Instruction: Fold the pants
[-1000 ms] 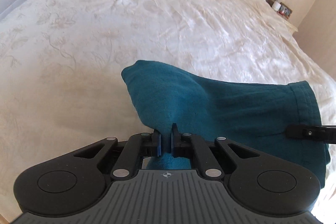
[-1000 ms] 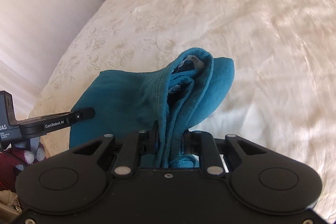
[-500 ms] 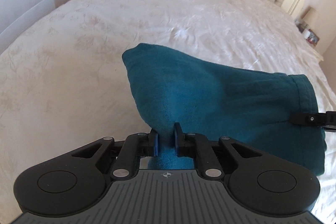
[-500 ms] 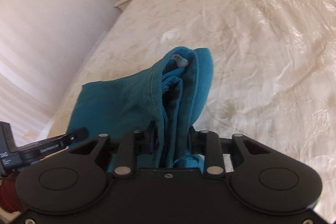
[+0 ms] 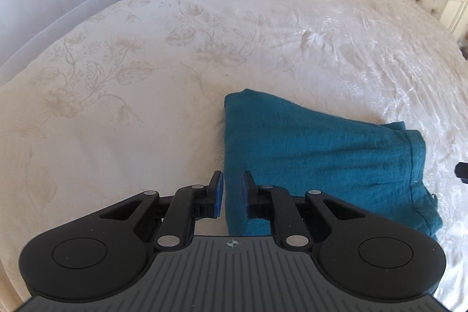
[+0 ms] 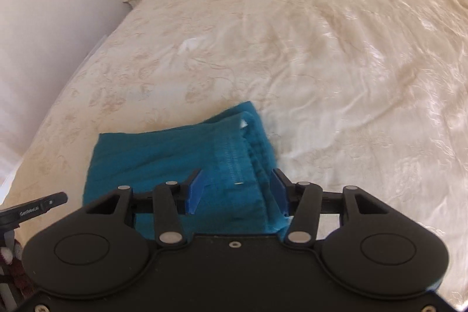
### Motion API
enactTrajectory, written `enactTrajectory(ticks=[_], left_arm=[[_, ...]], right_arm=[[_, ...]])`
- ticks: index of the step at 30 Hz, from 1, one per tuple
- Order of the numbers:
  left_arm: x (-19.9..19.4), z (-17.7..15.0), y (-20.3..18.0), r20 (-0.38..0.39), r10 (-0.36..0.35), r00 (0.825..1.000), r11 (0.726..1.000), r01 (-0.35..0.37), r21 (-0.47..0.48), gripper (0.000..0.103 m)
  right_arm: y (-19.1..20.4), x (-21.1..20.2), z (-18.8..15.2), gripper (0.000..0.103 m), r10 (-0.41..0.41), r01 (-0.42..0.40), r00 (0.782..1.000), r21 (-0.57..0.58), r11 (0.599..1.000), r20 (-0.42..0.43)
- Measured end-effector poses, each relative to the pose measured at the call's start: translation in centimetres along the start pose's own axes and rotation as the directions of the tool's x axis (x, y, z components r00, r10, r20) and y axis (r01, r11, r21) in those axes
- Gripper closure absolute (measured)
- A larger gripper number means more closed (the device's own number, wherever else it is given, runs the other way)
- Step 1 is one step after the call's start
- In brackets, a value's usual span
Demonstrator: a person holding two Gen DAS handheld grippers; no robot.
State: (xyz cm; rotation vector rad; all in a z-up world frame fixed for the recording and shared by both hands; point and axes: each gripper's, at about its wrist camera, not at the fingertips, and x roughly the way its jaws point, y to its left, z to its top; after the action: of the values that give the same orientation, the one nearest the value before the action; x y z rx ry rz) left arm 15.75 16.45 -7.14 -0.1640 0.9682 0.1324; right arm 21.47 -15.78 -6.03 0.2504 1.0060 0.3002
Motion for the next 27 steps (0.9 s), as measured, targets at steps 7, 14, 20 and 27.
enactTrajectory(ticks=[7, 14, 20, 27], left_arm=[[2.0, -2.5, -2.9, -0.098, -0.04, 0.994, 0.999, 0.041, 0.008, 0.089], [2.9, -5.6, -3.6, -0.234, -0.002, 0.972, 1.0, 0.006, 0.015, 0.089], [-2.9, -4.4, -4.0, -0.113, 0.026, 0.993, 1.0, -0.027, -0.014, 0.089], [-9.2, -4.5, -6.2, -0.01, 0.072, 0.997, 0.997, -0.072, -0.006, 0.089]], right_arm=[[2.4, 4.5, -3.5, 0.048, -0.032, 0.015, 0.988, -0.112, 0.994, -0.154], [1.4, 3.4, -5.5, 0.048, -0.086, 0.066, 0.979, -0.115, 0.991, -0.186], [3.0, -1.9, -4.7, 0.047, -0.043, 0.03, 0.995, -0.137, 0.99, -0.093], [4.8, -7.5, -5.9, 0.046, 0.01, -0.013, 1.0, -0.189, 0.982, -0.019]])
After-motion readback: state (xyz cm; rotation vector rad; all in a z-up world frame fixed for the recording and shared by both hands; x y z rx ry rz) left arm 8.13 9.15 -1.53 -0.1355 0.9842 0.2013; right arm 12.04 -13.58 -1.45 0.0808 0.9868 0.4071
